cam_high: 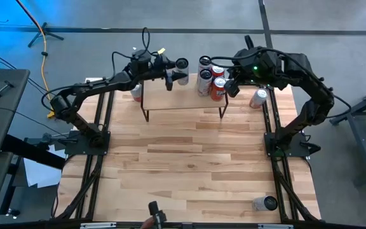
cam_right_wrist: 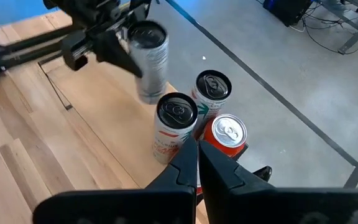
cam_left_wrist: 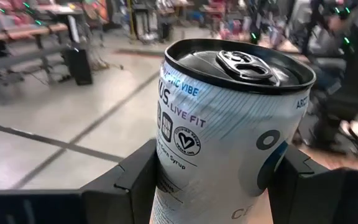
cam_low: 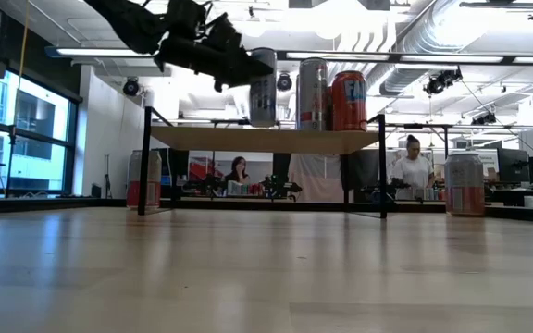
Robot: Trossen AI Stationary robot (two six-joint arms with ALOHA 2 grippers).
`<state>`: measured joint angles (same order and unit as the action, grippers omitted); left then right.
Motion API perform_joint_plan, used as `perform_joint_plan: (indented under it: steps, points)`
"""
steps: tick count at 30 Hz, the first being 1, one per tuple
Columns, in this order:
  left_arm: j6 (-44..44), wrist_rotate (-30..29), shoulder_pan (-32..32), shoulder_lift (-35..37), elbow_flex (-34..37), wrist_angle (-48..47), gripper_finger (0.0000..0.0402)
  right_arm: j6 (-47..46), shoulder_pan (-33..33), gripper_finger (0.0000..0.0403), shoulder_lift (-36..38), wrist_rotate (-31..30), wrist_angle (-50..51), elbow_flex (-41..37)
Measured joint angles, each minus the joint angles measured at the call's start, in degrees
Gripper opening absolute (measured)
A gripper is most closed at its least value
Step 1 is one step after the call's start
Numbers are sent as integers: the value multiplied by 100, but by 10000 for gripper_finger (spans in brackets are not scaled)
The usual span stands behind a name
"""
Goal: Place canned beverage on shelf
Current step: Put the top black blue soda can on the shelf
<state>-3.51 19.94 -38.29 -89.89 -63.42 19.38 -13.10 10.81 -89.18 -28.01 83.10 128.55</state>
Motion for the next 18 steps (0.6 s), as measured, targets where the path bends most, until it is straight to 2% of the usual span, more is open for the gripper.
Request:
perform_joint_plan:
  steps: [6,13,18]
  points:
    - [614,-191,27,-425,0,861,181,72,-1,0,-62,72,27,0]
    - [936,-292,13,-772,-16,937,181,105,2,0,-31,79,61,0]
    - [948,-227,57,-886,-275,852,181,124,-1,0,-33,79,60,0]
